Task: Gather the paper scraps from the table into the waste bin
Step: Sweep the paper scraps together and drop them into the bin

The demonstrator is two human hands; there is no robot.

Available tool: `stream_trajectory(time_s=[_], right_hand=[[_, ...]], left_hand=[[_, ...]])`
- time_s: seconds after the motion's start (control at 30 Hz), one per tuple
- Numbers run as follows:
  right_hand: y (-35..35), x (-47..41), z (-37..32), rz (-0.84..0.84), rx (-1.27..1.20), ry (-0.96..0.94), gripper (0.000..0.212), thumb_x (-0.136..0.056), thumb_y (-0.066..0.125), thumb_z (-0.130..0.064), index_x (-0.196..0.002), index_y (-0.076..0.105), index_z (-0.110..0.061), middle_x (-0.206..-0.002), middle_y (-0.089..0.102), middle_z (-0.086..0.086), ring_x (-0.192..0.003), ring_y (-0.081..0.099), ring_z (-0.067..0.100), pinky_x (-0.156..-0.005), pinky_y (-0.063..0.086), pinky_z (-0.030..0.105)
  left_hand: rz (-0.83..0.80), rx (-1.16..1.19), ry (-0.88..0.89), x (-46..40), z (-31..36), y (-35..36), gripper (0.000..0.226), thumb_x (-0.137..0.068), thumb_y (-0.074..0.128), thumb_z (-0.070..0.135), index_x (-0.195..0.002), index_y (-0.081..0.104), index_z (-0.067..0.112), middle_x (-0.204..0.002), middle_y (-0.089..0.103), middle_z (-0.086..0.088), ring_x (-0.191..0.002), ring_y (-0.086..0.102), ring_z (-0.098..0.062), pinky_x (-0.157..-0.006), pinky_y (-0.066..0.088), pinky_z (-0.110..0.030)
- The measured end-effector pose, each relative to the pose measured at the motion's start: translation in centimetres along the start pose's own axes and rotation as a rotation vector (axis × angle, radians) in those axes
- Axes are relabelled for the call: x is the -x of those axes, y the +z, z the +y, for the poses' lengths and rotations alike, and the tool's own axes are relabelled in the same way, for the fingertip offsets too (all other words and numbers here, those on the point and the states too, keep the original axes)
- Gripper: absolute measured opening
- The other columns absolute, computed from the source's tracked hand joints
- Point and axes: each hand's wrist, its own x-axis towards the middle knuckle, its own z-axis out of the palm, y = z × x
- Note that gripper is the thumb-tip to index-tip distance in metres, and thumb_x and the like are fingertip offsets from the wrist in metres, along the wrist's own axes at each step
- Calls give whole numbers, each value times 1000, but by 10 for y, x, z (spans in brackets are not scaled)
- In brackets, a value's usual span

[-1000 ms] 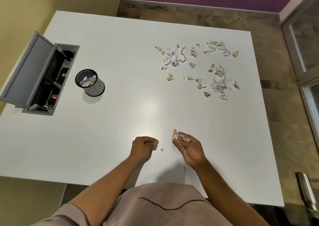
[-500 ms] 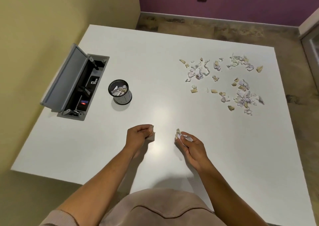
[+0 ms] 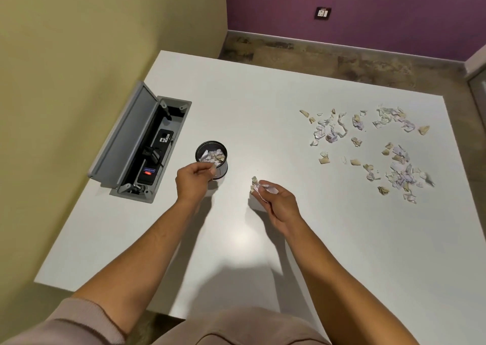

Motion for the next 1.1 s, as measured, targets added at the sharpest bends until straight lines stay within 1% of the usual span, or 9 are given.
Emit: stream_trajectory(time_s=[0.1,0.17,0.27,0.33,0.47,0.7,0.83,1.0,1.1], right_hand=[[28,-16,-2,-12,75,-24,11,-85,62,13,-90,66,4,-90,69,15,-78,71,22,-83,58,30],[45,-27,-4,-10,186,-63,13,-83,65,12,-84,68,0,-86,70,13,-74,71,21,-80,59,30],[69,-46,-3,22,431,-147,16,-81,68,10,-82,72,-5,-86,71,10,-79,69,26,-87,58,41],[85,-56,-2,28,579,-202,16,-80,69,6,-87,75,-8,-89,73,10,-84,70,26,-89,57,46],[115,-70,-5,41,866,-312,17,-78,70,-7,-85,76,-21,-88,75,-1,-87,70,16,-84,57,34],[142,-82,-8,-80,1187,-356,19,-84,61,-5,-96,73,-14,-95,74,8,-86,69,29,-81,57,42],[143,-82,-8,-120,1297,-394,33,-82,56,-4,-110,70,-16,-103,73,6,-95,65,23,-79,50,25],[142,-79,-6,-116,1313,-443,34,-78,46,3,-93,70,-16,-82,70,4,-75,58,21,-64,45,27],[137,-79,-4,-28,1213,-459,36,-80,48,7,-101,71,-10,-95,73,6,-87,64,20,-76,49,26]], left_hand=[[29,-126,49,-27,10,-2,11,-79,77,8,-84,73,17,-84,74,-7,-76,68,-17,-79,57,-31],[23,-204,92,-41,16,-1,11,-80,76,10,-83,72,19,-83,73,-7,-75,69,-17,-80,59,-35],[-2,-292,131,-59,23,1,12,-82,74,8,-84,71,19,-81,72,-6,-78,71,-22,-78,60,-38],[-11,-363,166,-67,25,2,12,-83,73,7,-86,72,18,-79,72,-3,-80,71,-22,-77,59,-36],[-6,-476,224,-77,29,4,14,-86,66,5,-88,74,17,-81,71,-2,-86,68,-22,-80,57,-33],[-59,-555,298,-82,31,1,18,-88,62,5,-97,75,16,-90,74,1,-87,68,-14,-82,53,-24],[-68,-599,320,-85,28,-6,21,-91,58,3,-99,74,14,-94,74,-1,-92,68,-18,-84,53,-27],[-59,-603,332,-80,23,-10,21,-93,56,8,-105,72,16,-99,72,-3,-100,64,-22,-88,54,-40],[-52,-633,400,-75,20,-11,20,-93,59,13,-108,70,18,-102,71,-1,-101,61,-21,-88,52,-37]])
